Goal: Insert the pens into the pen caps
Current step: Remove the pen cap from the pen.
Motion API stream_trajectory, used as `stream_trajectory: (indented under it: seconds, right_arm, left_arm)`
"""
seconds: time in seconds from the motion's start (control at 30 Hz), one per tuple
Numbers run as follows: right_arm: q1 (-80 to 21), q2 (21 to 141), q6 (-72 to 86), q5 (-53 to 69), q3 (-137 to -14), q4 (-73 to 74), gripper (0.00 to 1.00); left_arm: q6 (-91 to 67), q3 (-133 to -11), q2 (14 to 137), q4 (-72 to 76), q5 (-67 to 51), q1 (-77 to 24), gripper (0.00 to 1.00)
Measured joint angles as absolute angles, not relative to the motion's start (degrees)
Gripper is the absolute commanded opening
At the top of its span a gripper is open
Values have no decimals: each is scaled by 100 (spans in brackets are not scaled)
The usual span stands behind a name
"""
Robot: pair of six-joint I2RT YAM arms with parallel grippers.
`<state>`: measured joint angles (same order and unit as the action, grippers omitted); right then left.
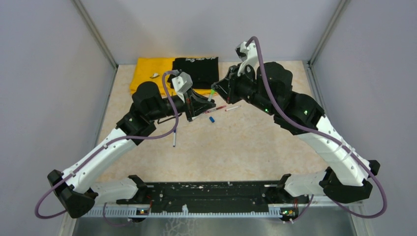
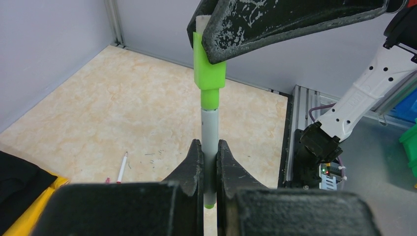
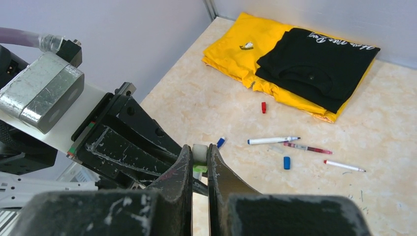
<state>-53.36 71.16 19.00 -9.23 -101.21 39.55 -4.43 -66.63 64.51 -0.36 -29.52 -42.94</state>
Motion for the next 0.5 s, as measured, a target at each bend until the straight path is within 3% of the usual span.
stream_trajectory:
  seconds: [0.5]
  right_arm:
    - [-5411, 6976, 1693, -1109, -10114, 3929, 0]
  left_arm:
    - [-445, -6663, 6462, 187, -2958, -4303, 0]
